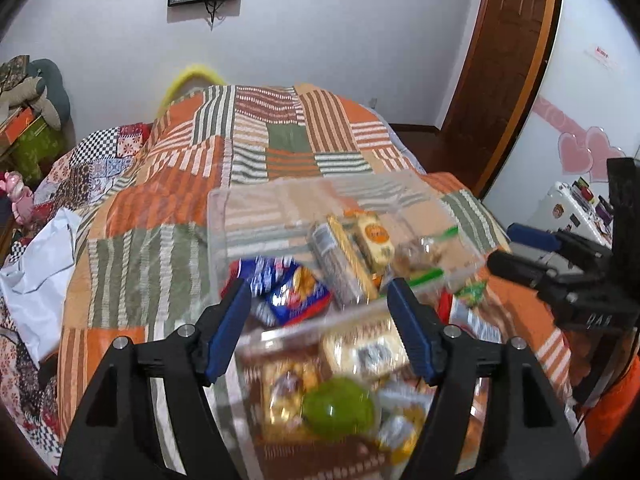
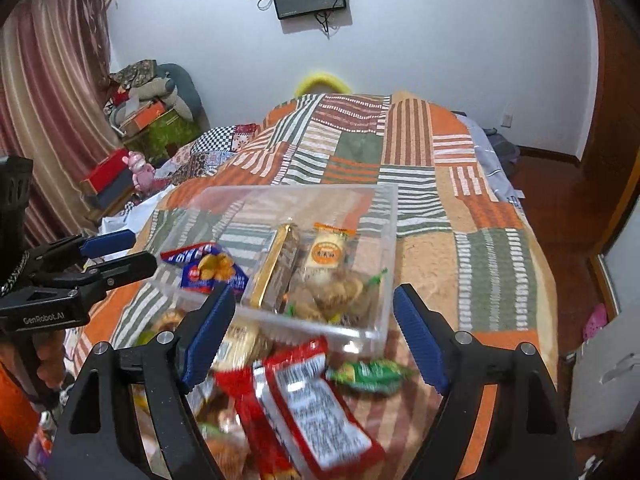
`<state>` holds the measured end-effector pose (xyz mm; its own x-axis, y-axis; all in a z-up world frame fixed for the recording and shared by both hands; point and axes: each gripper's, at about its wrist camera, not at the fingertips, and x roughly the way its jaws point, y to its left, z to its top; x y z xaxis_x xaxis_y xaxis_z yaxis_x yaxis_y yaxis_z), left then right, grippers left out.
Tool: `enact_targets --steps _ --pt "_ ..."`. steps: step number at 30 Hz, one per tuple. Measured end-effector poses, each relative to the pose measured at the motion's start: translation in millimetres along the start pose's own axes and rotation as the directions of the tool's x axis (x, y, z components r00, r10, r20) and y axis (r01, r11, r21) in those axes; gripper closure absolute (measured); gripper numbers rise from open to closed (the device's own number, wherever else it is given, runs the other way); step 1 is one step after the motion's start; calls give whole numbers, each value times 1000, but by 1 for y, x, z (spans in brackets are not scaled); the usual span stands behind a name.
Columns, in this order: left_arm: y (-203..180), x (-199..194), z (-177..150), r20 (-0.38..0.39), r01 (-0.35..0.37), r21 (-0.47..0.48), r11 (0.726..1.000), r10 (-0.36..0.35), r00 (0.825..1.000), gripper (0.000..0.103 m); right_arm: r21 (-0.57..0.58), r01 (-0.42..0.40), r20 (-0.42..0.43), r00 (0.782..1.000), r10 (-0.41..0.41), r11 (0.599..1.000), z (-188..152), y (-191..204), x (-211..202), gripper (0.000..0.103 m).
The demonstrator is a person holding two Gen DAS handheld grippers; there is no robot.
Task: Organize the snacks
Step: 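Grasp the green jelly cup with the left tool while the right tool grasps the red chip bag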
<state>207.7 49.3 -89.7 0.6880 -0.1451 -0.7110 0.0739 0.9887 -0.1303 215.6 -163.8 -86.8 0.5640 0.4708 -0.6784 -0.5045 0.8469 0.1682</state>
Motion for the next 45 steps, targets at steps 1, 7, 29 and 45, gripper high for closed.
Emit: enact_targets --steps 1,7,29,45 --pt "0 -3 -5 -5 -2 2 1000 2 1000 33 -2 1 0 1000 -1 1000 -3 0 -2 24" --pt "-2 -9 -32 -45 9 9 1000 -8 999 33 -21 17 -22 1000 -17 1000 -28 -1 -9 24" --pt "-17 34 -84 -158 45 -40 998 -51 986 33 -58 7 -175 984 -17 998 -71 8 33 11" --pt "-17 16 -102 -103 8 -13 1000 -10 995 45 -41 -6 -162 987 -1 999 -71 -1 40 19"
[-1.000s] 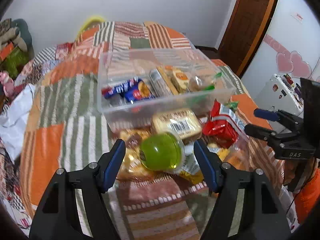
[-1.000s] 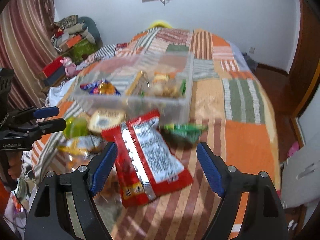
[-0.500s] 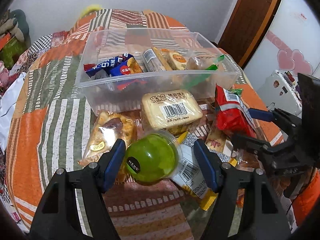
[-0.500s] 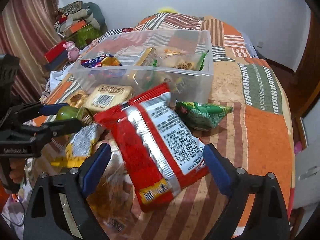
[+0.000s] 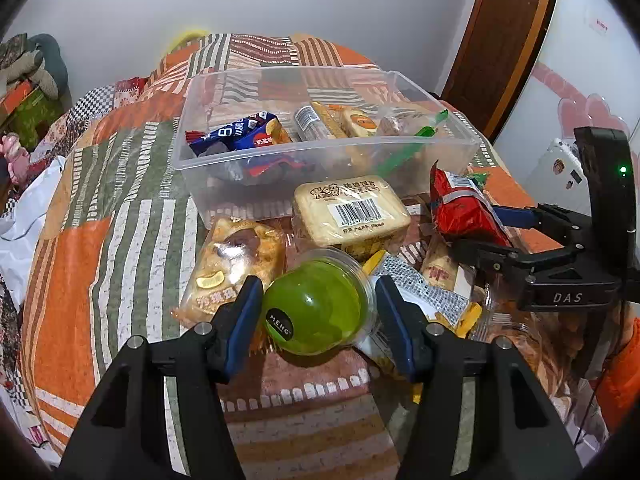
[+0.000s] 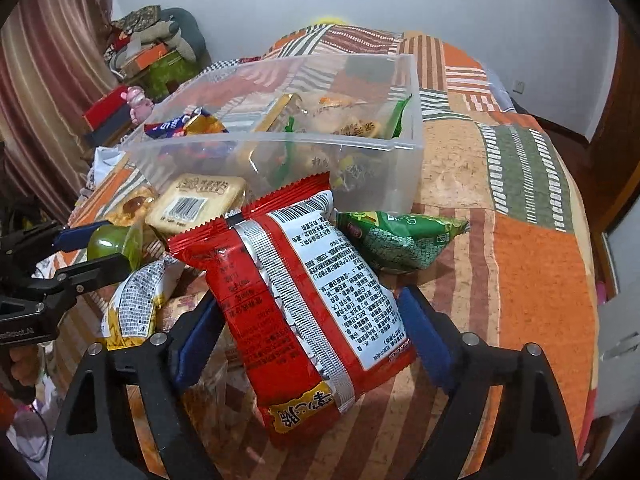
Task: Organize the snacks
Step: 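Grasp the green jelly cup with the left tool while the right tool grasps the red chip bag, then place the jelly cup and red chip bag into the clear box, release both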
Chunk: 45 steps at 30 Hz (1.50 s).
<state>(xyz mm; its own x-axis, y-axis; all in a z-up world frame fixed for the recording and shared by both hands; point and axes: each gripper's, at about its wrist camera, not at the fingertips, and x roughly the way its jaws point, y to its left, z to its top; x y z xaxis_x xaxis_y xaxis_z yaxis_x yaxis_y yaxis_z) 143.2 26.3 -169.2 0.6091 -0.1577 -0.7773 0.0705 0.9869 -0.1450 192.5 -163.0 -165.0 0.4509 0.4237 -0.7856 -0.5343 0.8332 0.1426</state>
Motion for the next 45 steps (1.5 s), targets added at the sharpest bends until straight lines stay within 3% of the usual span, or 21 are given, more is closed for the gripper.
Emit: enact_targets --steps 3,5,18,32,45 --pt "2 -5 0 2 2 -5 1000 -2 1000 45 -5 5 6 1000 -5 1000 -2 1 -5 20" --pt "4 -11 -1 11 4 -10 1000 -3 1000 45 -9 7 14 1000 -7 1000 -2 2 -10 29" --pt "6 -41 24 105 -2 -21 1000 4 995 45 -2 -6 98 995 6 1000 6 2 -44 29" --pt "18 -63 74 219 -10 -47 999 20 975 45 14 -9 248 969 5 1000 52 11 -69 29" --pt "34 -43 118 244 -44 -57 997 56 968 45 34 -27 270 963 17 999 95 17 -46 29"
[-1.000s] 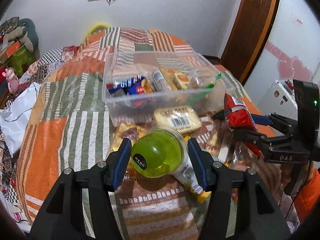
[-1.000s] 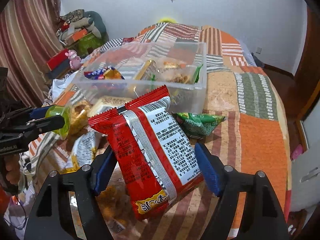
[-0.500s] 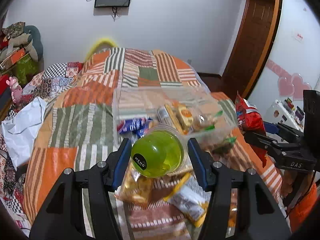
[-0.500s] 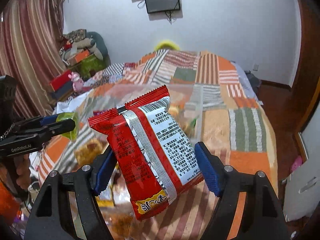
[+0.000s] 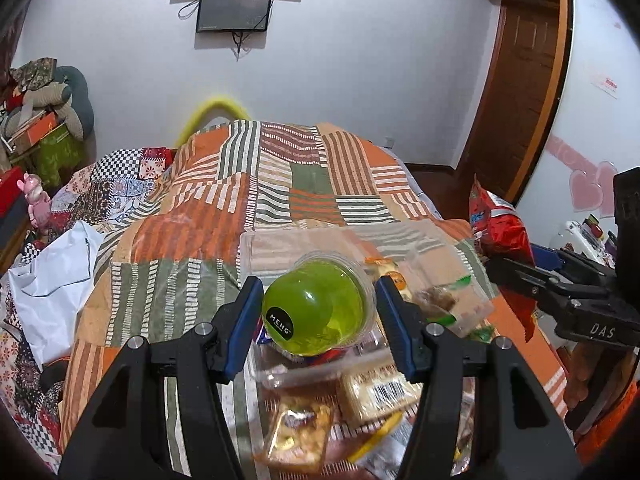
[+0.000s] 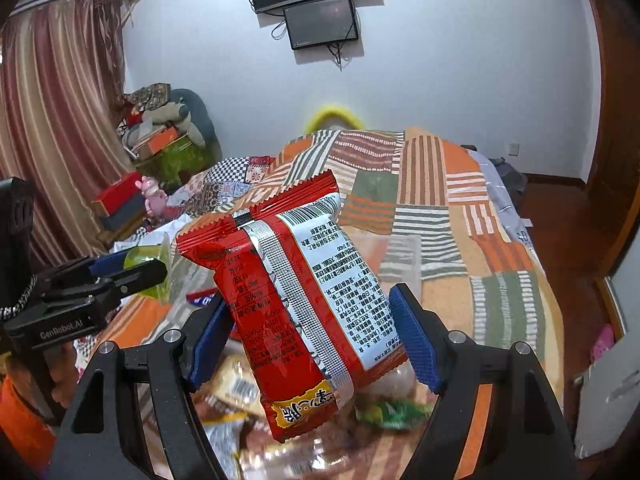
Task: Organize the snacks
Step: 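Place the jelly cup and red chip bag into the clear box, release both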
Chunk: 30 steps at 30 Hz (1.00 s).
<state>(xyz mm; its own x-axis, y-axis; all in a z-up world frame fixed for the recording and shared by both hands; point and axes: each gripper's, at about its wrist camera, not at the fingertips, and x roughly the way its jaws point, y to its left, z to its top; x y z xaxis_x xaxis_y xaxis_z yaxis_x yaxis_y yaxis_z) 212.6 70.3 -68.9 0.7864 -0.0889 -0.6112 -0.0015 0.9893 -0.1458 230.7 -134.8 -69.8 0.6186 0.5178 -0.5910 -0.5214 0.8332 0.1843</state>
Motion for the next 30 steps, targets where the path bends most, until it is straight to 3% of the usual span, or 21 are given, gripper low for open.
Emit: enact_targets --steps 18,30 --pt "14 85 14 -103 -28 -57 998 22 994 45 -19 34 -160 987 -36 999 5 2 75 29" --pt "22 113 8 -188 -36 -97 995 17 982 45 -49 74 -205 975 -82 996 4 3 87 27"
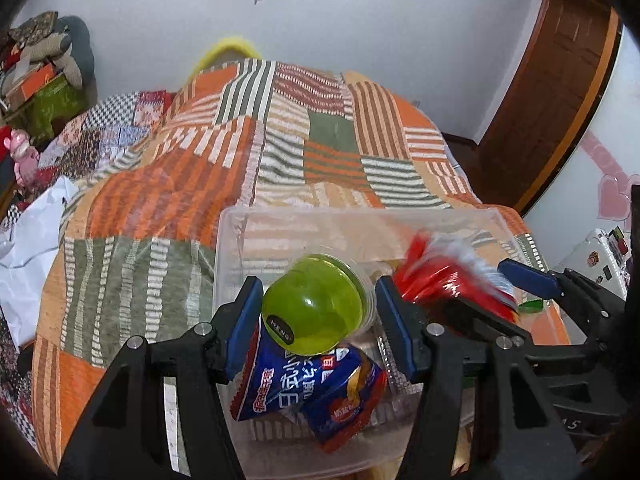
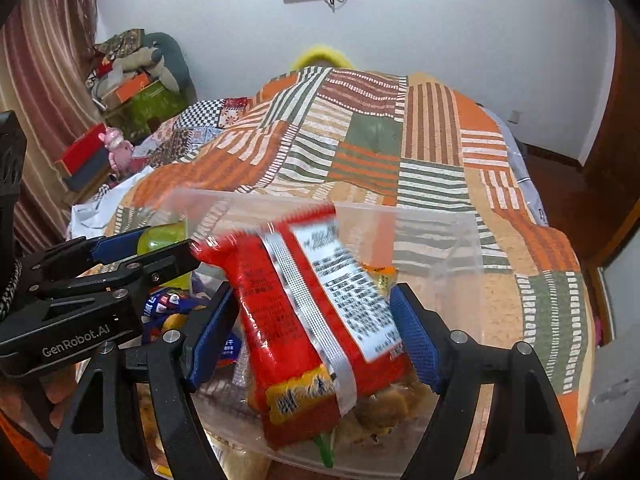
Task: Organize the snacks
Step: 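Place the jelly cup and red chip bag into the clear box, release both, then grasp the puffed-snack bag with the left tool while the right tool grasps the green pea packet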
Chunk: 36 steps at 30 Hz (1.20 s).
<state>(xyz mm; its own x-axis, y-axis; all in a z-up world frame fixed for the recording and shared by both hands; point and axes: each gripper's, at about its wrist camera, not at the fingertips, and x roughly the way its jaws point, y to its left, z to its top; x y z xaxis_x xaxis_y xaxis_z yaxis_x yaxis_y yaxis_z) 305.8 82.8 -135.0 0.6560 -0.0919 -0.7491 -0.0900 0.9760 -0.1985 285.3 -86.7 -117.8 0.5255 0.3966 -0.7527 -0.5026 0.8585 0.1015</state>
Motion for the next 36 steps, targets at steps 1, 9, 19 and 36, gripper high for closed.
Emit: enact_targets --steps 1,9,19,36 --pt "1 0 0 -1 3 -6 1000 -3 1000 45 -3 2 0 1000 -2 1000 0 0 -1 26" --pt "2 -37 -4 47 29 -10 1000 -28 998 45 -22 12 35 999 -11 1000 -7 -3 -25 20" --pt "-4 -86 -28 77 3 82 997 -9 997 43 -5 18 104 994 -17 1000 -18 -17 -72 18" --pt "14 -82 -104 -65 -16 92 996 22 998 36 71 61 -13 998 -60 996 -88 -59 -68 7"
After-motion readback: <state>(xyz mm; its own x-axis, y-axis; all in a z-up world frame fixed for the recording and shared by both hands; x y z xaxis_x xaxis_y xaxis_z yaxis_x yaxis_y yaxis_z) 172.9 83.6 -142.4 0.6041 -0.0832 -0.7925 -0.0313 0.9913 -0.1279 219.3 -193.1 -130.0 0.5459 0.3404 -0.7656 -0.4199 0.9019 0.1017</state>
